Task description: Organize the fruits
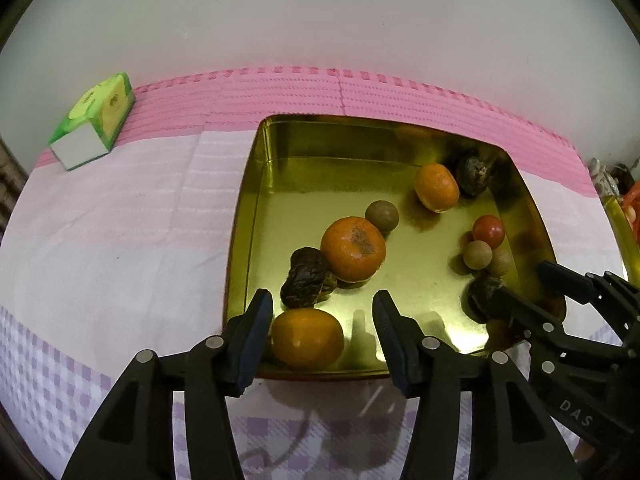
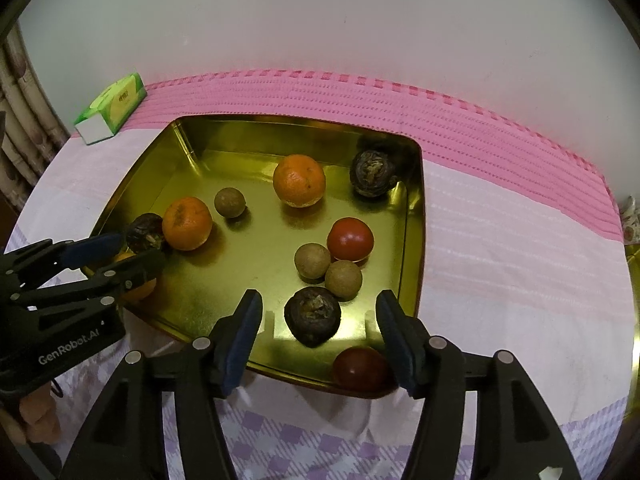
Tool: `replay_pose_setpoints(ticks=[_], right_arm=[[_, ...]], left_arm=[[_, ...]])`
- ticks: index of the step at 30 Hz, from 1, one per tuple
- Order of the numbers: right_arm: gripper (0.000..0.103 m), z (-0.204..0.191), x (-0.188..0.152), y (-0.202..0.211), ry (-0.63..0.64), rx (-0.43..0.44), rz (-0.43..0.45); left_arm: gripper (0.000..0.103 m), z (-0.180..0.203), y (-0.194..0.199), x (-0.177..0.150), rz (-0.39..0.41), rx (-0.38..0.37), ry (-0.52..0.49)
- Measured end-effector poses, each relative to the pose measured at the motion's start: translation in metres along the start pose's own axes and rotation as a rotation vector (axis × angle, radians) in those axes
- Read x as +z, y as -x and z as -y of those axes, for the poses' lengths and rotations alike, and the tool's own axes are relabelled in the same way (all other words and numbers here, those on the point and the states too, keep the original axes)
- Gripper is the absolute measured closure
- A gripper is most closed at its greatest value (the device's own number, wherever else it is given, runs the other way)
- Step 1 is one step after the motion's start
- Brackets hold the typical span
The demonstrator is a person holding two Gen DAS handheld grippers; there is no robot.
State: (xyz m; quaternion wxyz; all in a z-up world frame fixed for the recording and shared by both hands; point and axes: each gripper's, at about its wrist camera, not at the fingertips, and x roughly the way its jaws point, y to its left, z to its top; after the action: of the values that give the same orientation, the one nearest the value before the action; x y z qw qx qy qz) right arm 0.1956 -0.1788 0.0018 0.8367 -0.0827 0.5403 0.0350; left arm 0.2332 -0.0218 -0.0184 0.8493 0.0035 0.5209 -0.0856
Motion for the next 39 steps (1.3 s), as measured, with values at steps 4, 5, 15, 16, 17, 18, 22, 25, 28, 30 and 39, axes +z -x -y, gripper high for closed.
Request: replay_pose_setpoints(ticks=[4, 5, 15, 16, 17, 18, 22, 25, 28, 30, 39], right_arm=[[0.047, 0.001, -0.003, 0.006, -0.003, -0.003, 0.006], [0.047, 0.001, -0.004, 0.008, -0.001, -0.006, 0.007], [0.046, -0.001, -0.015, 0.025, -0.009, -0.002, 0.020], [0.046, -0.001, -0.016, 0.027, -0.014, 0.001, 0.021], [0.046, 0.000, -0.018, 0.029, -0.018, 0.002, 0.023], [0.046, 0.000, -0.020, 0.031, -0.024, 0.003, 0.025], [0.044, 0.000, -0.029, 0.037, -0.045, 0.017, 0.027], [0.044, -0.005, -0.036, 0.040, -0.037, 0.013, 0.023], [0.044, -0.009, -0.043, 0.043, -0.031, 0.013, 0.022], [0.044, -0.011, -0.047, 0.046, -0.032, 0.015, 0.026], [0.044, -0.014, -0.054, 0.059, -0.033, 0.000, 0.062]], left_arm=[[0.050, -0.001, 0.008, -0.001, 0.015, 0.013, 0.002], [0.050, -0.001, 0.010, -0.002, 0.018, 0.016, 0.002], [0.050, 0.001, 0.032, -0.016, 0.048, 0.017, 0.013], [0.050, 0.001, 0.033, -0.018, 0.051, 0.019, 0.015], [0.050, 0.001, 0.035, -0.019, 0.052, 0.023, 0.017], [0.050, 0.001, 0.037, -0.021, 0.053, 0.025, 0.020], [0.050, -0.001, 0.043, -0.031, 0.059, 0.033, 0.043], [0.050, -0.001, 0.047, -0.038, 0.062, 0.044, 0.047], [0.050, -0.001, 0.052, -0.044, 0.069, 0.059, 0.047], [0.050, -0.001, 0.055, -0.048, 0.071, 0.071, 0.051], [0.050, 0.004, 0.072, -0.067, 0.095, 0.108, 0.039]])
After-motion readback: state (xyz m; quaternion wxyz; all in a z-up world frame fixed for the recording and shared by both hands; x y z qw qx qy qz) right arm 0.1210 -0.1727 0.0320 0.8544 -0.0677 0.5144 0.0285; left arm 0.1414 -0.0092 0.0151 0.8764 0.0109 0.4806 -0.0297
